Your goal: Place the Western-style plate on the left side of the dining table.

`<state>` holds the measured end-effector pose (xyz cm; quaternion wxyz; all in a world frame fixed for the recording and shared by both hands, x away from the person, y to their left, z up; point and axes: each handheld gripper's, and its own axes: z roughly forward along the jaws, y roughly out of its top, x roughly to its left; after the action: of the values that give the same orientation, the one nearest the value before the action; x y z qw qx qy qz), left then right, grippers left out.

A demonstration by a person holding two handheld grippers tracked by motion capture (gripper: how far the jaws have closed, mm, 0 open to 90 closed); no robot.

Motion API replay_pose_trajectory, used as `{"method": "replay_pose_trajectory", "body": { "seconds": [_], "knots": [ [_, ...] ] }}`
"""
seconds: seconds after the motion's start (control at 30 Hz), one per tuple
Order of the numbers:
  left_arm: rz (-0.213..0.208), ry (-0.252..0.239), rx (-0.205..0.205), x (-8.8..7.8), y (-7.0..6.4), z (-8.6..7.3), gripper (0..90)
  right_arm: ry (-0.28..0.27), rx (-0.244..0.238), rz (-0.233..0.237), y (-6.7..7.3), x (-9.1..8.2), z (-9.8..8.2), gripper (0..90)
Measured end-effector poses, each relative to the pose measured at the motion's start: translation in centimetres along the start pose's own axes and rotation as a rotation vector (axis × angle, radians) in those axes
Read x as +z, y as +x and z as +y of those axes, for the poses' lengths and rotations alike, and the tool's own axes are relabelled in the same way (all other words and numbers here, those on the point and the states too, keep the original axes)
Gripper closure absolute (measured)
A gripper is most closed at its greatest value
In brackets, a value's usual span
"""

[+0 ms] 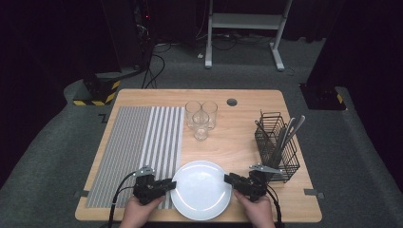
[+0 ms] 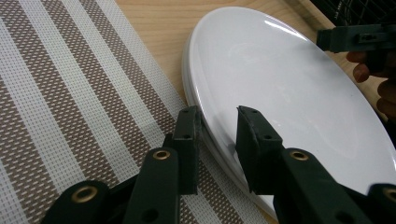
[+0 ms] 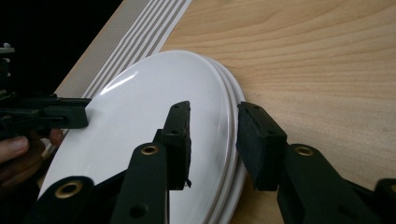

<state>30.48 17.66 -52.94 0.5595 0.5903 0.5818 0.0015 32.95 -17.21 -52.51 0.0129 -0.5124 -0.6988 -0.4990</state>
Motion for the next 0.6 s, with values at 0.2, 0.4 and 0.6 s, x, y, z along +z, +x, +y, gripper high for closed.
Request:
{"method": "replay_pose_trajectory", "body": {
  "seconds": [0.2, 0.4, 0.6],
  "knots": [
    [0.0, 0.005, 0.0, 0.02, 0.02, -0.02, 68.8, 0.01, 0.032, 0.019, -0.06, -0.08, 0.05, 63.4],
    [-0.001, 0.011, -0.001, 0.09, 0.07, -0.01, 68.0, 0.002, 0.041, 0.013, 0.06, 0.05, 0.09, 62.6],
    [-0.003, 0.004, -0.023, -0.03, 0.18, 0.16, 67.7, 0.002, 0.037, 0.025, 0.42, 0.46, 0.08, 62.2]
  ]
}}
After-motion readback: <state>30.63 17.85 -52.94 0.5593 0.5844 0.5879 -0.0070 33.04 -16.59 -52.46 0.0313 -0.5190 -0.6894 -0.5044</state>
